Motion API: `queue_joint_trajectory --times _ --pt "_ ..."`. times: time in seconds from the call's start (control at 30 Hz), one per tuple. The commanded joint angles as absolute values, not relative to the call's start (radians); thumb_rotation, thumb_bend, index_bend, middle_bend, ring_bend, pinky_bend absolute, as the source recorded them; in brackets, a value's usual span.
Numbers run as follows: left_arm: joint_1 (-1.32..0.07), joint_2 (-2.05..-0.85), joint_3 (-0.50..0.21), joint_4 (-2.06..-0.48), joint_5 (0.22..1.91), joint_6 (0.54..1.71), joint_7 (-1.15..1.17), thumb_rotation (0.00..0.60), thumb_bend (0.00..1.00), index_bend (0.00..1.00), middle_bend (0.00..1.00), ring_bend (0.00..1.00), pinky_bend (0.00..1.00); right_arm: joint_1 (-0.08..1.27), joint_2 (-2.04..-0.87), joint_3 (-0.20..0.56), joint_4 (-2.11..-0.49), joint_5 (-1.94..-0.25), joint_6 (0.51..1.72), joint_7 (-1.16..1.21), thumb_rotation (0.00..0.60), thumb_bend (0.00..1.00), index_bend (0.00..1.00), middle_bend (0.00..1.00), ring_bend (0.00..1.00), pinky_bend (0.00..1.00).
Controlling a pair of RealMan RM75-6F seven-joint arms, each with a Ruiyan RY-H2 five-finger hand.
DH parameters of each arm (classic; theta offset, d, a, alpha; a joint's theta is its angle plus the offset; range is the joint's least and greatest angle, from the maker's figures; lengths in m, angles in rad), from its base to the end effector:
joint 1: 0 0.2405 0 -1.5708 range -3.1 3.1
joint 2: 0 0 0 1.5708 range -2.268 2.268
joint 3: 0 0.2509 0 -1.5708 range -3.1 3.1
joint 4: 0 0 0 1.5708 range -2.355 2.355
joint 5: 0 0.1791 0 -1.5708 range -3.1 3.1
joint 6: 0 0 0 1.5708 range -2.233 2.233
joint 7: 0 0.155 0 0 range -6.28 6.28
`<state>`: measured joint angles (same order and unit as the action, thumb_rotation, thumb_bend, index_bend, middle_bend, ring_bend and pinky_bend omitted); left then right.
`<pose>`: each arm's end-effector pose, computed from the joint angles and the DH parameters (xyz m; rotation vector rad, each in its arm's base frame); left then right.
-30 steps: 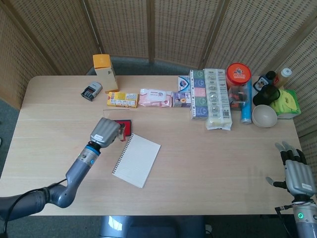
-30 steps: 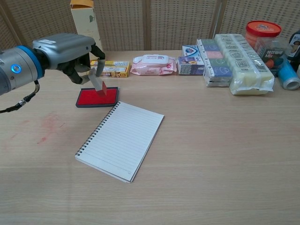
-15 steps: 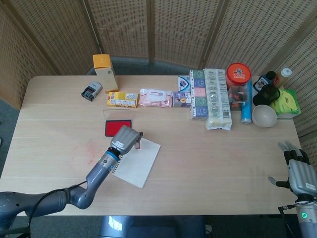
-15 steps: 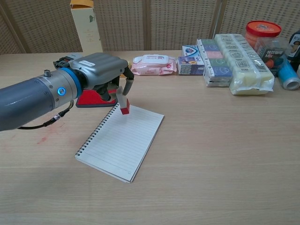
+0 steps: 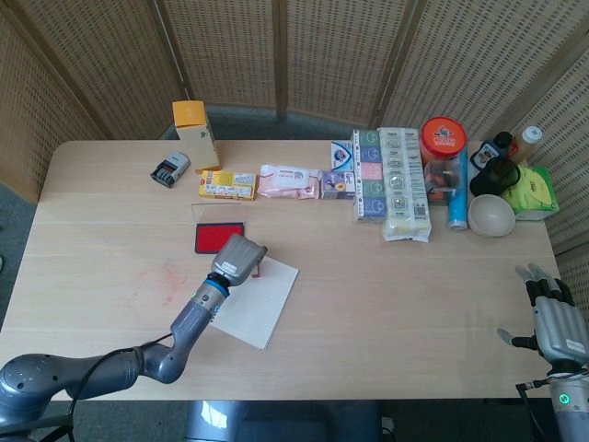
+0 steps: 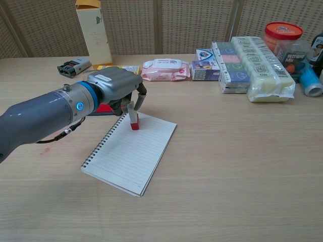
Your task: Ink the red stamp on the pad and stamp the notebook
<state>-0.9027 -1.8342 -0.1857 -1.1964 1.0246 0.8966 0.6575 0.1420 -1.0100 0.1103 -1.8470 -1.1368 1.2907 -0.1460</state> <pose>-0.0977 0.3577 -0.0697 -2.0232 -0.6446 -0.7481 -0.3004 -0.2043 0.1923 1.2394 -1.1440 0.6995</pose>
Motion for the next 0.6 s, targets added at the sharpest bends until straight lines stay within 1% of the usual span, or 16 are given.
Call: queue_joint_trajectory --times 0.03,0.33,0.6 --pt "-0.907 -1.854 -0.183 -1.172 1.013 0.891 0.660 0.600 0.41 0.64 1.00 1.00 1.00 0.142 -1.009 0.110 -1.847 -1.139 1.291 -0.143 0.600 0.07 0.00 0.00 0.00 0.00" --pt "-0.913 -1.883 -0.176 -1.140 1.004 0.884 0.659 0.600 0.41 0.64 1.00 1.00 1.00 0.140 -1.005 0.108 -1.849 -1.146 1.295 -0.137 0.600 0.07 0.00 0.00 0.00 0.00" --pt "-0.909 -1.876 -0.177 -1.154 1.002 0.896 0.662 0.600 0.41 0.64 1.00 1.00 1.00 0.140 -1.004 0.107 -1.850 -1.148 1.293 -0.135 0.600 0.07 0.00 0.00 0.00 0.00"
